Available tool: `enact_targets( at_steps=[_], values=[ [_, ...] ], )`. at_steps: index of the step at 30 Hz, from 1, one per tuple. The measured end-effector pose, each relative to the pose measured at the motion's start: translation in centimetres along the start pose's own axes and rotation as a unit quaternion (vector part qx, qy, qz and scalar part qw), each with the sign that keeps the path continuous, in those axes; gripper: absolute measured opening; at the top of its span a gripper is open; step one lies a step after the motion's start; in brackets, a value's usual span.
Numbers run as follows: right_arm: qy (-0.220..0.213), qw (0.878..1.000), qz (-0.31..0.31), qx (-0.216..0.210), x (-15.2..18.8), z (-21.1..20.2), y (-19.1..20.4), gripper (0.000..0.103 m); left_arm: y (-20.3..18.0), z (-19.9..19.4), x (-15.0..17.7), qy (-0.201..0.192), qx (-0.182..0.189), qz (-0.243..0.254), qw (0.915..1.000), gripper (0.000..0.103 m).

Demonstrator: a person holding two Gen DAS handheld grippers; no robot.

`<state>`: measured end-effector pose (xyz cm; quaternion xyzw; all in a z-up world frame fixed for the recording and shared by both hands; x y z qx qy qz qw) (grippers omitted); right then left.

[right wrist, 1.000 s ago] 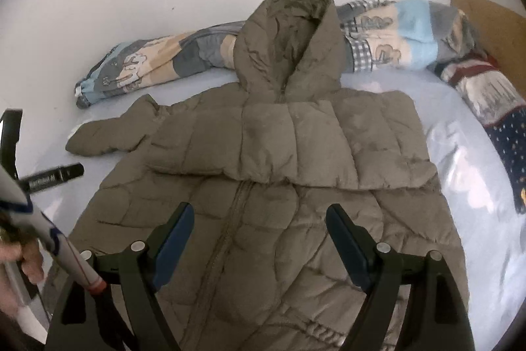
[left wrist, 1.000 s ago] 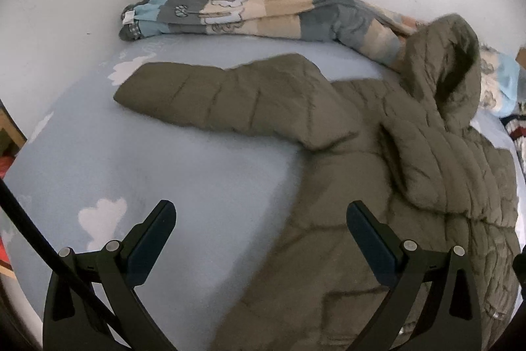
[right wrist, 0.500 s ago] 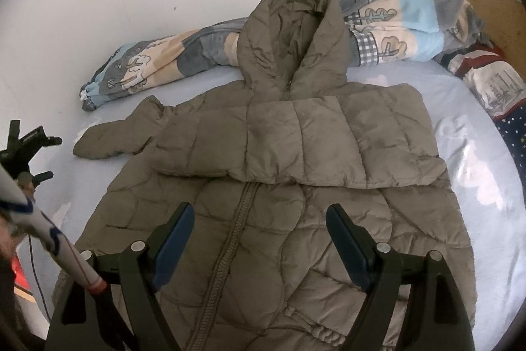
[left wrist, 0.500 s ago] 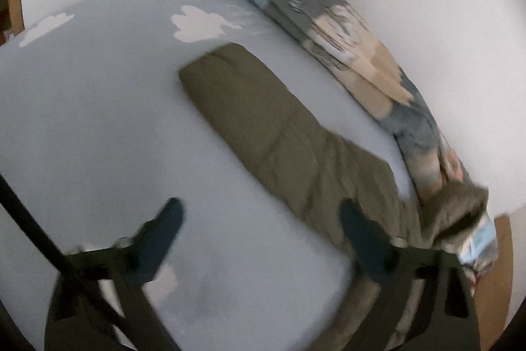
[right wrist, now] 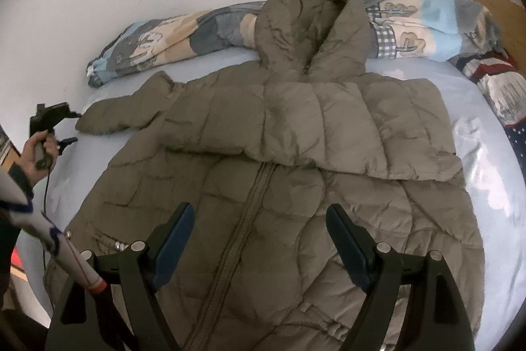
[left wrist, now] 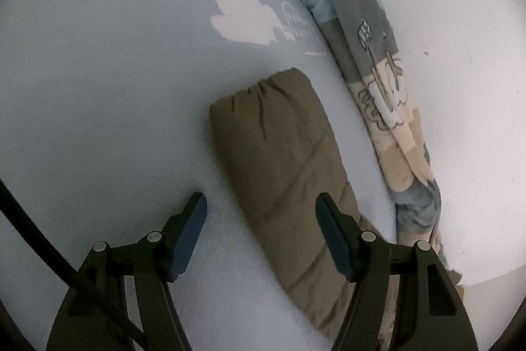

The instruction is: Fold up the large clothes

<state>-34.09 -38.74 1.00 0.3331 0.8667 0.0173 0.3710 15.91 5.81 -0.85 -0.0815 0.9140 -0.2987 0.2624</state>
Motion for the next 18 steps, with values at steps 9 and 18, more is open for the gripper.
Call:
enact_targets(
  at_steps=[9,18],
  values=[
    [-0.002,1.0,-0.012,0.004,0.3,0.1,0.2,0.086,-2.1,1.4,-0.8,-0.053,-0.005,-0.003,0.9986,0.015],
    [-0.027,0.999,0.038,0.005,-1.3,-1.3,-1.7,0.086,-11.3,-6.1,-0.1,-0.093,0.03,0.116,0.9884,0.015]
  ],
)
Point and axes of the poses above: each gripper's, at about its wrist camera, not at the fingertips, and z roughly the way its jaws point, y to its left, x to its underside, the point moved 3 cm from there along z, roughly the way its jaws point, and after that the axes turned 15 degrees about z, right-handed, at the moved point
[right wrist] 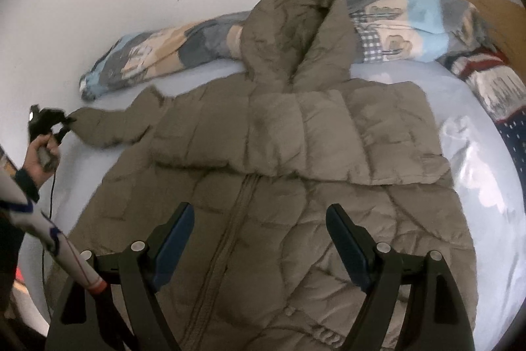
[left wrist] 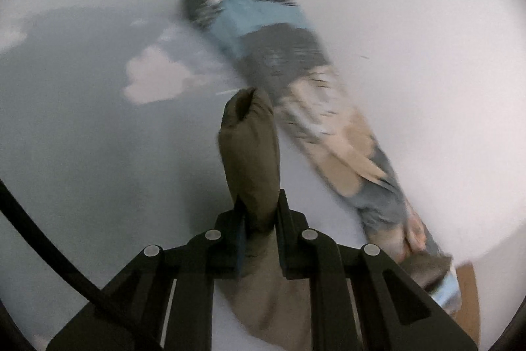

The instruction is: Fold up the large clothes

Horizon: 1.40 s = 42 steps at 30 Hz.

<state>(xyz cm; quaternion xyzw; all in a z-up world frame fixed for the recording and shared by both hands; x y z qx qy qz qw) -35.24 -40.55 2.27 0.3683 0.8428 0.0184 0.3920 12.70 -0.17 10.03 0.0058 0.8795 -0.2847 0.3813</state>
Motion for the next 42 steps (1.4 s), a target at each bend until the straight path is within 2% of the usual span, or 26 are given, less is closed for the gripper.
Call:
enact_targets(
  at_steps=[5,10,14,20,28,32,36,38,40,42],
  values=[
    [-0.026,0.998,0.065,-0.007,-2.0,-1.8,-2.4,0.086,-9.4,-4.6,-0.9,-0.008,0.046,0.078,0.9959,0.015],
    [-0.063,0.991,0.115,0.004,-3.8,-4.1,-5.3,0.086,-20.3,-8.6,0.5,-0.006,0.103,0.152,0.983,0.015],
    [-0.095,0.987,0.128,0.014,-4.9,-6.2,-7.1,0.086,-28.5,-10.6,3.6,0.006,0.149,0.203,0.9676,0.015],
    [-0.123,0.98,0.153,0.017,-6.1,-8.7,-9.9,0.086,-38.7,-9.7,12.0,0.06,0.195,0.26,0.9437,0.015],
    [-0.144,0.968,0.205,0.014,-7.0,-11.8,-14.1,0.086,-45.6,-5.2,23.8,0.131,0.211,0.305,0.9195,0.015],
    [-0.148,0.964,0.22,0.015,-7.2,-12.6,-15.4,0.086,-47.1,-2.7,29.8,0.169,0.204,0.32,0.9096,0.015],
    [-0.149,0.961,0.233,0.016,-7.4,-12.8,-16.3,0.086,-46.9,-0.5,34.2,0.201,0.186,0.334,0.9017,0.015],
    [-0.145,0.96,0.237,0.016,-7.5,-12.8,-16.6,0.086,-46.6,0.6,36.0,0.224,0.174,0.341,0.8962,0.021],
    [-0.141,0.96,0.24,0.015,-7.5,-12.6,-16.6,0.086,-46.1,1.6,37.6,0.258,0.165,0.35,0.8855,0.04],
    [-0.139,0.961,0.24,0.014,-7.5,-12.5,-16.6,0.086,-46.1,1.4,38.4,0.275,0.168,0.359,0.876,0.049]
  ],
)
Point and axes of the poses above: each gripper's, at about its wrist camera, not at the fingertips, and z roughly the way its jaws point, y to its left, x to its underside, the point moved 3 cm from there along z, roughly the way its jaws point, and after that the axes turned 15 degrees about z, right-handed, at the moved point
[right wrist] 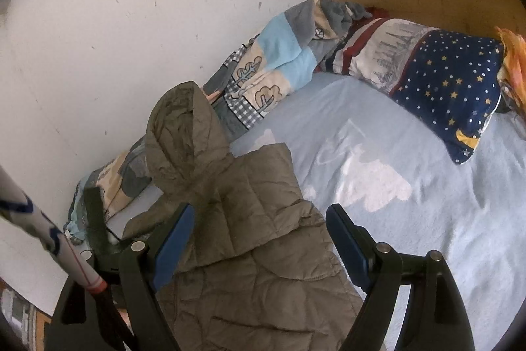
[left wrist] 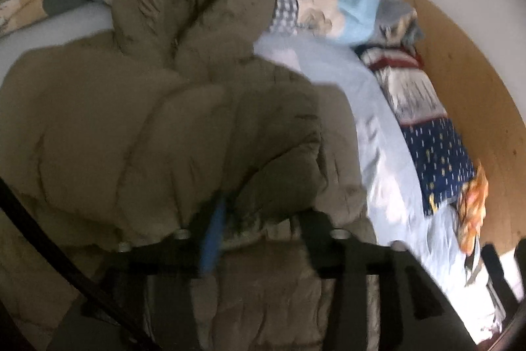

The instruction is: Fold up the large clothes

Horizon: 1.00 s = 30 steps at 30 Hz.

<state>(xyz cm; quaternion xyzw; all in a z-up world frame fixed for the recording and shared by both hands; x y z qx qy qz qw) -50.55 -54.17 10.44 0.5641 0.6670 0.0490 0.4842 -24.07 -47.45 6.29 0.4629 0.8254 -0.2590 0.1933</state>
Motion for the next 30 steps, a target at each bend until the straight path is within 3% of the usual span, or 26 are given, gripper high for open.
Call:
enact_targets(
  at_steps=[6,10,15,16,20,26,30],
  values=[
    [0.009,1.0,0.007,0.001,0.3,0.9,0.1,0.086,0.0,-5.4,0.5,-0.044,0.017,0.041,0.9981,0.063],
    [0.032,0.999,0.013,-0.009,0.9,2.4,0.5,0.079,4.5,-9.7,0.6,-0.075,-0.032,0.033,0.9962,0.067],
    [0.062,0.998,0.009,-0.011,2.5,4.8,1.4,0.061,14.2,-11.9,1.4,-0.072,-0.137,-0.033,0.9874,0.067],
    [0.065,0.998,0.003,-0.01,2.9,5.3,1.8,0.059,16.2,-11.9,1.7,-0.066,-0.162,-0.049,0.9834,0.067],
    [0.078,0.996,-0.043,0.002,4.4,7.5,3.4,0.059,21.2,-10.8,2.6,-0.043,-0.201,-0.076,0.9758,0.067],
    [0.086,0.986,-0.137,0.034,6.4,12.9,5.7,0.059,22.5,-7.0,3.1,-0.009,-0.208,-0.052,0.9767,0.067],
    [0.106,0.977,-0.173,0.059,8.2,16.3,5.4,0.059,23.3,-5.1,4.2,0.007,-0.206,-0.055,0.9769,0.076]
  ],
)
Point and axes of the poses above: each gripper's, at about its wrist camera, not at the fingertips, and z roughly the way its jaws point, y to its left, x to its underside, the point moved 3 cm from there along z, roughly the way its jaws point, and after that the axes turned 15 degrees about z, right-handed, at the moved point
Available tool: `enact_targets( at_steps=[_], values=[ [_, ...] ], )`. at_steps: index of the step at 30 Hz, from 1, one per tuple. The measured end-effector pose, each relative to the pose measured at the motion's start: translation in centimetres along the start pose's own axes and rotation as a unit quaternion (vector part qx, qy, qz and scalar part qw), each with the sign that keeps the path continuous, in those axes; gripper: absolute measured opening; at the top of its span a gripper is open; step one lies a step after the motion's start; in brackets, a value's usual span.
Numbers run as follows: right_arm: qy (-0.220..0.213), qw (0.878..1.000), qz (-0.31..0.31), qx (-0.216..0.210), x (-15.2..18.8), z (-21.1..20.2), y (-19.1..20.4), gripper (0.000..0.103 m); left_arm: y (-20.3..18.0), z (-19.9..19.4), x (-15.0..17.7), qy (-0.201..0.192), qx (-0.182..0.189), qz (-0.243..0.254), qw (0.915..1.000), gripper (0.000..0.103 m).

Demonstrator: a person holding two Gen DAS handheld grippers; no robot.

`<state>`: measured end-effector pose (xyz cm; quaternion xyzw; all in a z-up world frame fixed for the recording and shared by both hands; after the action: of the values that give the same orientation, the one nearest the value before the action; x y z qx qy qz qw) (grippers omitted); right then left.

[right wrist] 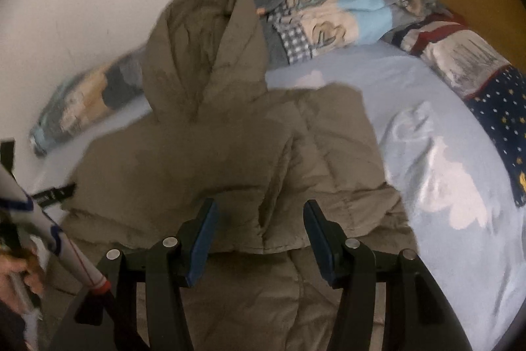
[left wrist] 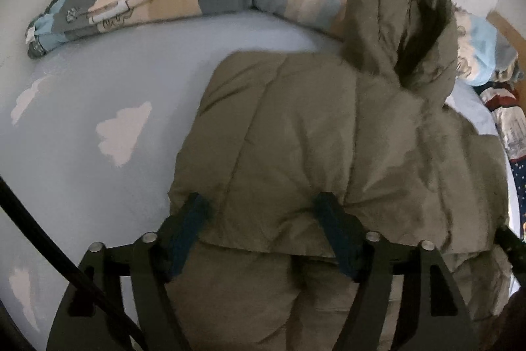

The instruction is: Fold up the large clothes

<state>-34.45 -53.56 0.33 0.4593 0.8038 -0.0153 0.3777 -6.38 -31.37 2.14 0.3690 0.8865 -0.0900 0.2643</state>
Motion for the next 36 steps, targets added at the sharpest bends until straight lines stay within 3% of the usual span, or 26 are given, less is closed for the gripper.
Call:
enact_targets(
  at_steps=[2,8,13,17,21,25,29,35,36],
  values=[
    [0.037,0.999,-0.015,0.021,1.0,2.5,-0.4,0.059,0.7,0.7,0.6,0.006,0.016,-0.02,0.9996,0.079],
    [0.059,0.998,0.004,0.016,0.9,3.3,-1.3,0.061,1.2,-1.9,1.6,-0.002,0.028,-0.043,0.9987,0.08],
    [0.052,0.998,0.031,-0.003,0.1,-0.1,-0.7,0.063,-0.5,-7.7,3.4,-0.034,0.046,-0.025,0.998,0.08],
    [0.035,0.999,0.01,-0.013,-0.2,-3.6,0.3,0.065,-1.1,-11.6,6.4,-0.04,0.019,0.004,0.999,0.08],
    [0.033,0.999,-0.02,-0.003,0.3,-6.3,-0.6,0.072,1.9,-14.2,11.5,-0.021,0.015,-0.032,0.9992,0.08],
    [0.045,0.999,-0.025,0.011,1.8,-9.5,-4.4,0.072,6.5,-15.3,17.4,0.009,0.046,-0.122,0.9914,0.08],
    [0.062,0.998,0.02,0.001,3.8,-13.2,-9.6,0.073,8.2,-15.3,22.9,0.047,0.101,-0.177,0.9779,0.08],
    [0.083,0.991,0.101,-0.017,9.2,-18.2,-16.0,0.077,5.0,-15.0,27.1,0.069,0.156,-0.155,0.973,0.08],
    [0.083,0.991,0.105,-0.014,10.0,-18.6,-16.5,0.078,4.4,-15.0,27.3,0.072,0.147,-0.14,0.9765,0.077]
  ],
)
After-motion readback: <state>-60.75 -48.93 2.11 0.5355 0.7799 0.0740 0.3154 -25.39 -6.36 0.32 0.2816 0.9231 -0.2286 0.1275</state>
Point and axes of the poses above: each gripper's, at about its wrist camera, not at the fingertips, and z roughly the way its jaws point, y to its left, x to its underside, the point moved 3 cm from there along z, roughly the way its jaws point, and after that the axes turned 15 degrees about z, right-handed, at the moved point
